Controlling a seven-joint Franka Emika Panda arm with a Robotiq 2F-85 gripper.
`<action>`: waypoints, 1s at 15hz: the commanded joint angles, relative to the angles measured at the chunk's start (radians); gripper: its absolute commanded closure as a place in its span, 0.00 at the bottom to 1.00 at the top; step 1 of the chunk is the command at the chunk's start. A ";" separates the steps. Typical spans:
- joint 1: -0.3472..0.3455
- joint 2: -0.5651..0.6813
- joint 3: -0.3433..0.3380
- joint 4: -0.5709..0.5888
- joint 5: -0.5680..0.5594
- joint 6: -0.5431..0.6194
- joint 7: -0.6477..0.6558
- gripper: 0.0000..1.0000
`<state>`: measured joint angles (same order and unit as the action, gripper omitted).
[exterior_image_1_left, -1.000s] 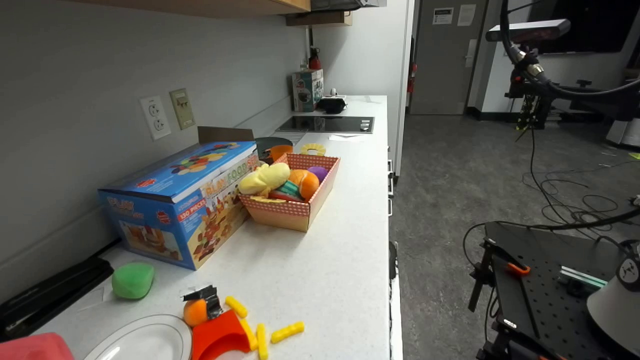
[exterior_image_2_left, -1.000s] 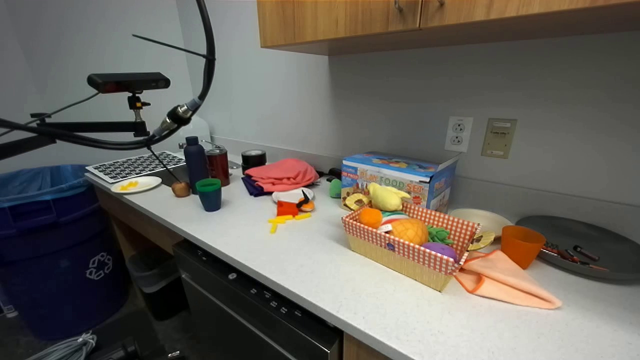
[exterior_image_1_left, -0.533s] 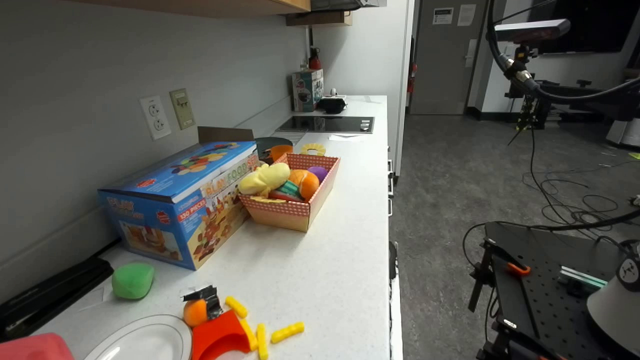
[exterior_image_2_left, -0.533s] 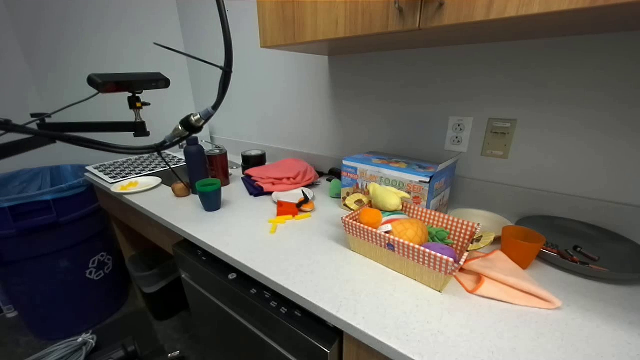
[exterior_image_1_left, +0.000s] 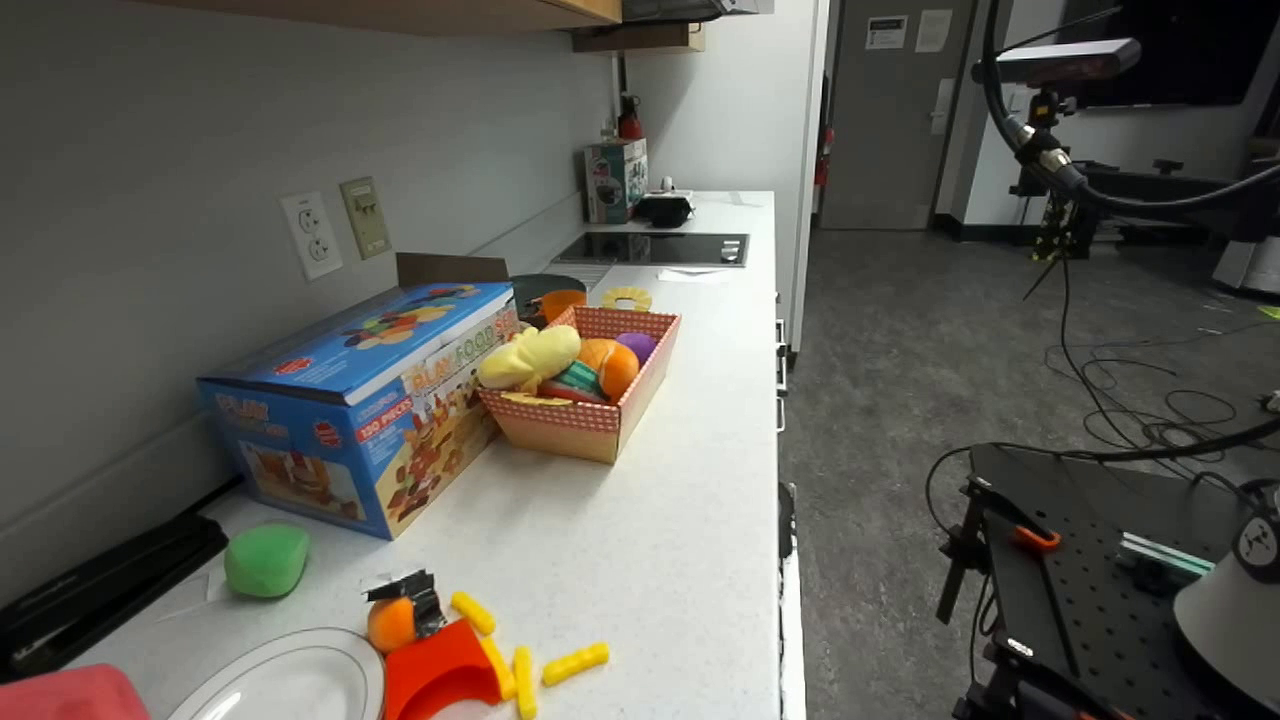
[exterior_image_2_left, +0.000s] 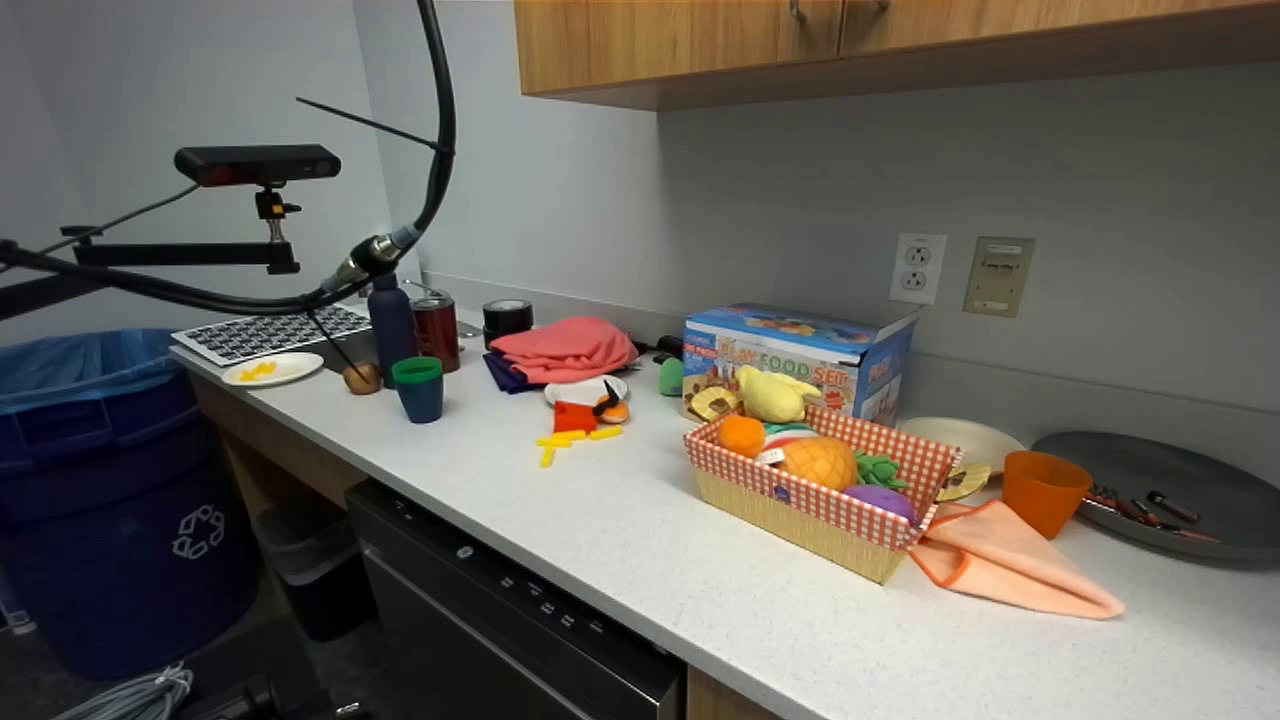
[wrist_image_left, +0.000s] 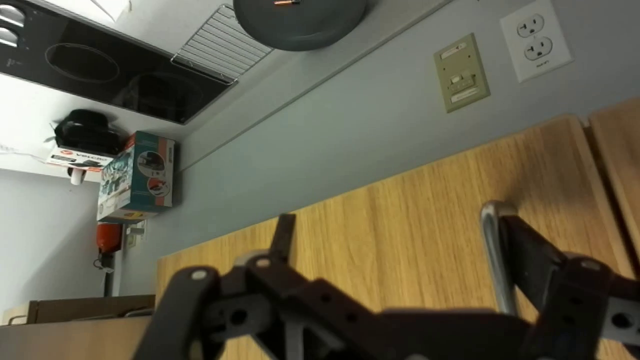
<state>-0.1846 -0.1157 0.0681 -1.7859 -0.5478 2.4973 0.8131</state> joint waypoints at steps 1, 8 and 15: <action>0.007 -0.071 -0.023 -0.071 -0.049 -0.092 0.057 0.00; -0.039 -0.201 -0.041 -0.241 -0.067 -0.059 0.126 0.00; -0.088 -0.254 0.001 -0.289 -0.177 -0.099 0.325 0.00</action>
<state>-0.2122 -0.3242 0.0628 -2.0105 -0.6471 2.4693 1.0559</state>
